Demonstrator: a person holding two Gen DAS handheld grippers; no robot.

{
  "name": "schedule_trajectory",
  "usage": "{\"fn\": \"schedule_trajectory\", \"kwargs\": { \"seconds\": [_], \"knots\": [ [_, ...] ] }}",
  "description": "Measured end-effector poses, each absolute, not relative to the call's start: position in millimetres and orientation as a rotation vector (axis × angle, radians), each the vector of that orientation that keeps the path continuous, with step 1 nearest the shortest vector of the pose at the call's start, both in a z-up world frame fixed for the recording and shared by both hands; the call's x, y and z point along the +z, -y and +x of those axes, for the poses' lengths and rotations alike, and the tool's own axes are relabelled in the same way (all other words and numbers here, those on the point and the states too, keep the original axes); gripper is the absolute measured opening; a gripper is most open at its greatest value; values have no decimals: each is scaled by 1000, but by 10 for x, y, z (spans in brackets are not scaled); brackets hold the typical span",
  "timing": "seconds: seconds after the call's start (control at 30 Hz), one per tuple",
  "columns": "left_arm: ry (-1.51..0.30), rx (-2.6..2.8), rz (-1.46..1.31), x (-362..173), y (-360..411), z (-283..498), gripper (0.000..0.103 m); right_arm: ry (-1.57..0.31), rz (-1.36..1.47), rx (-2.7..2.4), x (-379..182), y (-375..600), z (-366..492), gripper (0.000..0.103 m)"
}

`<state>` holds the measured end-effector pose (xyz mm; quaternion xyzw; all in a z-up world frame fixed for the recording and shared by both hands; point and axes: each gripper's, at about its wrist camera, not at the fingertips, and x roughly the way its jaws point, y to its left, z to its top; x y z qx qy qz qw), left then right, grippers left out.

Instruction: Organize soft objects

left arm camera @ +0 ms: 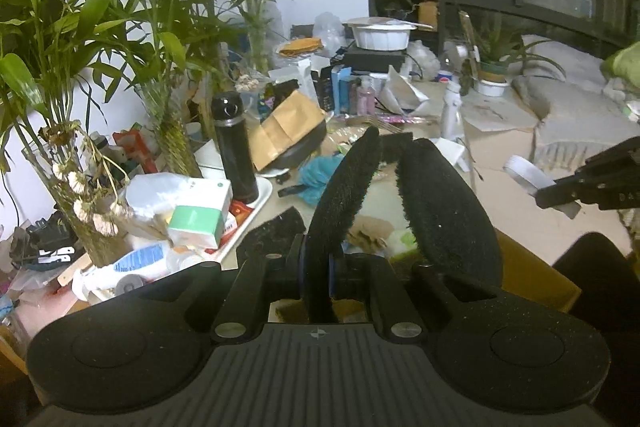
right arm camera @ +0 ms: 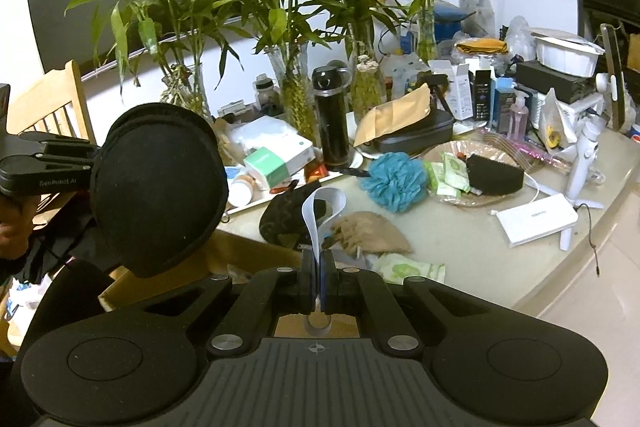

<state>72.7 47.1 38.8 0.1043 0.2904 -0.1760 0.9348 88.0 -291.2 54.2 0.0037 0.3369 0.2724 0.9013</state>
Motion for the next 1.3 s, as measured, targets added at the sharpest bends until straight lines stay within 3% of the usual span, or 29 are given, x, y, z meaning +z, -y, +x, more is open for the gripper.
{"fn": "schedule_trajectory", "kwargs": {
  "seconds": [0.4, 0.5, 0.53, 0.57, 0.6, 0.63, 0.67, 0.73, 1.3],
  "knots": [
    [-693, -378, 227, 180, -368, 545, 11, -764, 3, 594, 401, 2775, 697, 5],
    [-733, -362, 226, 99, -344, 578, 16, -797, -5, 597, 332, 2694, 704, 5],
    [-744, -352, 226, 70, -336, 596, 29, -815, -10, 597, 294, 2668, 712, 7],
    [-748, -347, 224, 46, -329, 607, 35, -829, -20, 593, 262, 2637, 719, 14],
    [-750, -345, 221, 31, -329, 608, 49, -842, -35, 588, 232, 2604, 724, 22],
    [-751, -344, 215, 26, -330, 601, 63, -849, -49, 585, 205, 2580, 714, 50],
    [-746, -340, 207, 24, -331, 589, 68, -848, -63, 585, 192, 2557, 697, 80],
    [-718, -329, 202, 40, -348, 518, 73, -815, -87, 589, 197, 2533, 631, 100],
    [-672, -259, 101, 68, -611, -95, 74, -798, -59, 537, 375, 2837, 472, 103]
  ]
}}
